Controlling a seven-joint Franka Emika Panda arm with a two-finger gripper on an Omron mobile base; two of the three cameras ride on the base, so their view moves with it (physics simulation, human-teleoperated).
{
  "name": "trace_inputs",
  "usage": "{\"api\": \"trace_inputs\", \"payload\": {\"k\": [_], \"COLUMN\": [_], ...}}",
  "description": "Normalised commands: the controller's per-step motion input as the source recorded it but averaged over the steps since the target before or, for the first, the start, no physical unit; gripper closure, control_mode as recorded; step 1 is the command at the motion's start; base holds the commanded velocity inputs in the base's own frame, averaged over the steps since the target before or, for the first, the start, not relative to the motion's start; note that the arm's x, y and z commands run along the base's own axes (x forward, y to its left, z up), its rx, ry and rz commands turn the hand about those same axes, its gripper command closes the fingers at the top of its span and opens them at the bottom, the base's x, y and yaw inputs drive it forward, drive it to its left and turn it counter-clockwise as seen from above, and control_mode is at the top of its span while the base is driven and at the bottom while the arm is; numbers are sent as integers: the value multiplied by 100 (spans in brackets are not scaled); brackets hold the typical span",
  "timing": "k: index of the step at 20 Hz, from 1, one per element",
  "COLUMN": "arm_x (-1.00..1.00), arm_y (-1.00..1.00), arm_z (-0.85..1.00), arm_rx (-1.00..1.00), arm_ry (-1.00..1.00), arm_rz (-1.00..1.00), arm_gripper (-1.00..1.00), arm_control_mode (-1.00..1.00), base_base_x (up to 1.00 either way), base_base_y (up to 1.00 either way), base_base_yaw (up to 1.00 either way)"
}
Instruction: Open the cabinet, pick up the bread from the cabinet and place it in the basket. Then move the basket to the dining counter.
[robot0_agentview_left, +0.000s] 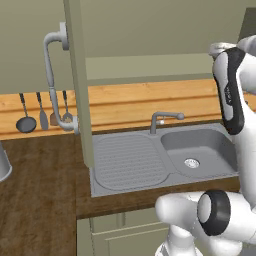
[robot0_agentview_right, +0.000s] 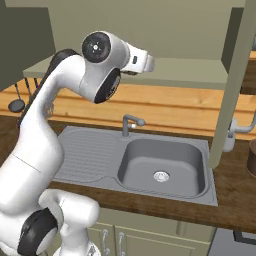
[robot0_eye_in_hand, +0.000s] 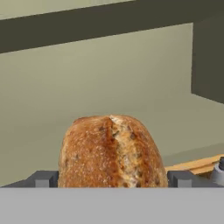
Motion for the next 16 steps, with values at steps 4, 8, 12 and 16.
{"api": "trace_inputs", "payload": {"k": [4, 8, 12, 16], "arm_x": [-100, -100, -100, -86], "arm_y": [74, 63, 40, 21], "arm_z": [9, 0, 0, 0], "arm_rx": [0, 0, 2, 0], "arm_ry": [0, 0, 7, 29], "arm_rz": [-21, -19, -12, -4], "arm_gripper": [100, 100, 100, 100], "arm_control_mode": [-100, -100, -100, -100], "base_base_x": [0, 0, 0, 0], "base_base_y": [0, 0, 0, 0], "base_base_yaw": [0, 0, 0, 0]}}
